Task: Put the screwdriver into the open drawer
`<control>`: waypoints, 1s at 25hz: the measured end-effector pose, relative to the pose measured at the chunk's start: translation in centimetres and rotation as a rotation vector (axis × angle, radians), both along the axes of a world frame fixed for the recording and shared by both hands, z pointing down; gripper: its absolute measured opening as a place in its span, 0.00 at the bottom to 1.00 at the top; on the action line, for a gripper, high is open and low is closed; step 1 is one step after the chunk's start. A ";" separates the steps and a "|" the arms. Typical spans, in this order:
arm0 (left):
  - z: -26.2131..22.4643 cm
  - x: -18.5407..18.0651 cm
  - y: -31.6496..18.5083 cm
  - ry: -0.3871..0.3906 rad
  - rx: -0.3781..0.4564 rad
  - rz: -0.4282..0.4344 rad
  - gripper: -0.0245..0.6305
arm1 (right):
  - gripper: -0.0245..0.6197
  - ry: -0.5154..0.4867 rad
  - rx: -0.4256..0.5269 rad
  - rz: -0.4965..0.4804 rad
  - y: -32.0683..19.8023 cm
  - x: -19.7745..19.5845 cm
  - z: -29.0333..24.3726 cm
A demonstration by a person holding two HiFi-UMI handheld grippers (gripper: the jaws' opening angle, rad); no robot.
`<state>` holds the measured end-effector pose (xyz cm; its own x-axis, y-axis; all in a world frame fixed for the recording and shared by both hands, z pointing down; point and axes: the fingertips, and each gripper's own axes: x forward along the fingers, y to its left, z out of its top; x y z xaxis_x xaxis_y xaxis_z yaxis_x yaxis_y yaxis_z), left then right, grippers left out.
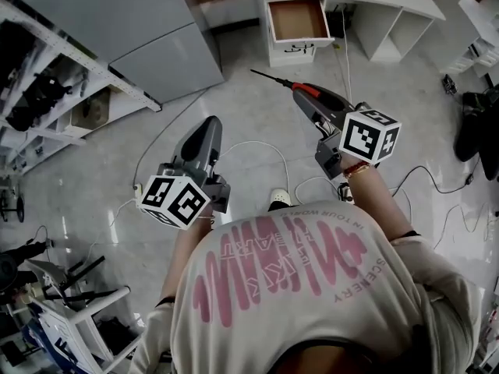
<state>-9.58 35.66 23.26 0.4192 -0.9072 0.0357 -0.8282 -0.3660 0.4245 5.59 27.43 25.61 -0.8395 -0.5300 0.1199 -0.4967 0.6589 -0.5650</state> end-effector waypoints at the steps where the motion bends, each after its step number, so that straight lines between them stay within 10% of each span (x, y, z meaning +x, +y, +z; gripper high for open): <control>1: -0.1 0.1 -1.3 -0.002 0.007 0.009 0.04 | 0.23 -0.003 0.004 0.011 -1.2 0.2 -0.1; 25: 3.0 3.6 -21.6 0.025 -0.018 0.299 0.04 | 0.23 -0.012 -0.082 0.290 -17.1 5.5 3.9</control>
